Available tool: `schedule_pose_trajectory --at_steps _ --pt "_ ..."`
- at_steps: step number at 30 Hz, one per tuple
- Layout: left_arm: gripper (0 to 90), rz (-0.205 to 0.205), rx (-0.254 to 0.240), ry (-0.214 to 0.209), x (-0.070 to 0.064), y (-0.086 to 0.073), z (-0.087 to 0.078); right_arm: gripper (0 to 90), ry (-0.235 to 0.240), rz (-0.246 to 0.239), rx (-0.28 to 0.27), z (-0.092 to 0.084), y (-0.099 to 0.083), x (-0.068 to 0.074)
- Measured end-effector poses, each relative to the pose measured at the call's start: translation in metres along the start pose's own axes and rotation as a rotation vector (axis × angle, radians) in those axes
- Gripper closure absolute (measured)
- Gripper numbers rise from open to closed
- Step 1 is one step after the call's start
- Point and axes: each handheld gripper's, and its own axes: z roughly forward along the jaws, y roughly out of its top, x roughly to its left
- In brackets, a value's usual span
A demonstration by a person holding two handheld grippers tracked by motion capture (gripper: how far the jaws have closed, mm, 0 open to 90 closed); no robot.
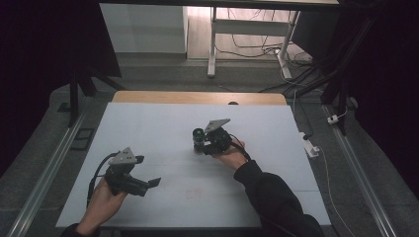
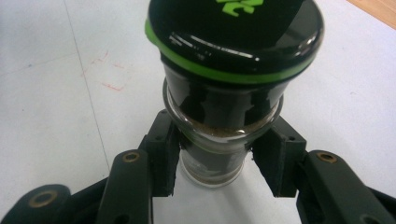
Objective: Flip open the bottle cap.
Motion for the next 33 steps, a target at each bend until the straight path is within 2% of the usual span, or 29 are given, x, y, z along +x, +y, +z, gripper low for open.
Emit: schedule_pose_trajectory --at_steps 9,16,19,22,28,33 --pt "0.0 -0.021 -0.018 -0.028 0.015 0.023 0.021 53.3 -0.002 -0.006 0.0 0.0 0.0 0.0" --pt "0.0 -0.014 -0.031 -0.031 0.022 0.04 0.033 53.3 -0.002 -0.007 0.001 0.0 0.0 0.0" --pt "0.0 0.001 -0.023 -0.024 0.023 0.047 0.04 53.3 -0.003 -0.008 0.0 0.0 0.0 0.001" --pt "0.0 -0.003 -0.013 -0.02 0.024 0.053 0.048 53.3 -0.003 -0.01 0.0 0.0 -0.001 0.001" --pt "0.0 0.03 -0.014 -0.063 0.028 0.067 0.062 53.3 -0.002 -0.012 0.001 0.0 -0.001 0.0" --pt "0.0 0.026 -0.005 -0.086 0.03 0.075 0.077 53.3 -0.002 -0.011 0.0 0.001 -0.001 0.001"
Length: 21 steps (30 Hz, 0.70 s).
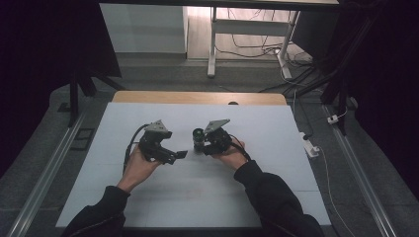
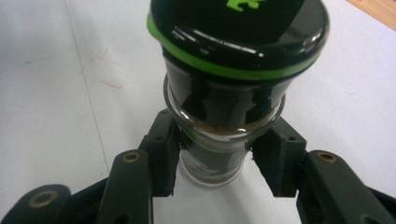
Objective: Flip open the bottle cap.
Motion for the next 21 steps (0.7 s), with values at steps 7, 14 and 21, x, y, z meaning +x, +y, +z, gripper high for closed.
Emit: schedule_pose_trajectory --at_steps 7,14,21 --pt "0.0 0.002 0.003 -0.005 0.004 0.011 0.018 53.3 0.003 -0.003 0.0 0.0 0.0 -0.001" --pt "4.1 -0.011 0.006 -0.016 0.006 0.015 0.033 53.3 0.003 -0.001 0.0 0.0 0.0 0.0" --pt "45.1 0.052 0.019 -0.011 0.007 0.01 0.031 53.3 0.003 -0.001 0.0 0.0 0.0 0.0"
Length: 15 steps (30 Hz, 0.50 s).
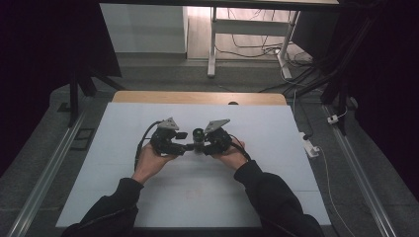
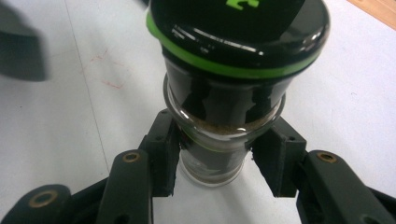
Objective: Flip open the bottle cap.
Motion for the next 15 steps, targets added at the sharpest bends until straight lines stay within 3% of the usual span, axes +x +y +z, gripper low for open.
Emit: schedule_pose_trajectory --at_steps 5,8,15 --pt "74.4 0.052 0.008 -0.007 -0.005 0.001 0.003 53.3 0.0 -0.003 0.0 0.0 0.0 0.0" --pt "86.4 0.052 0.012 -0.008 -0.008 0.003 0.007 53.3 0.0 -0.003 0.0 0.0 0.0 0.0" --pt "88.6 0.044 0.019 0.013 -0.008 0.004 0.018 53.3 -0.001 0.0 0.0 0.0 0.0 0.0"
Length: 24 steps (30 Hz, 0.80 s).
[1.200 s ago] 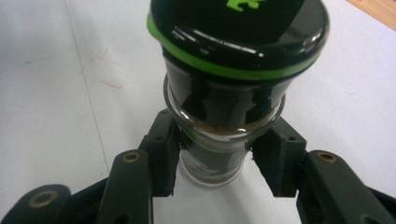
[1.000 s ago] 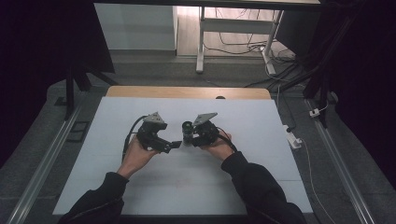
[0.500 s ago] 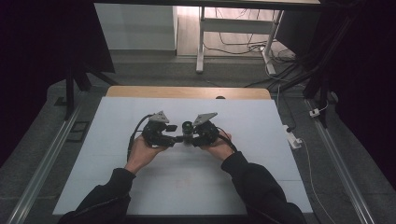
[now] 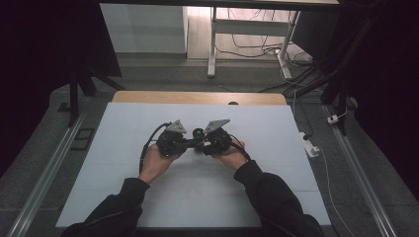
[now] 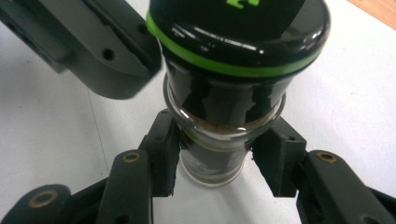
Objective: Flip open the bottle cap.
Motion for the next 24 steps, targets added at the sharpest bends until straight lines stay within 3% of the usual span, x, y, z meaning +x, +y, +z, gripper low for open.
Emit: schedule_pose_trajectory --at_steps 7,18,24 --pt "88.7 0.019 -0.017 0.017 -0.005 0.003 -0.002 53.3 -0.001 -0.002 0.001 0.0 0.0 0.0" --pt "88.8 -0.013 -0.034 0.011 -0.005 0.004 -0.004 53.4 -0.001 0.0 0.005 0.0 0.0 0.0" --pt "88.9 -0.042 -0.069 0.009 -0.002 0.007 -0.008 53.4 -0.004 -0.01 0.005 0.0 0.0 0.0"
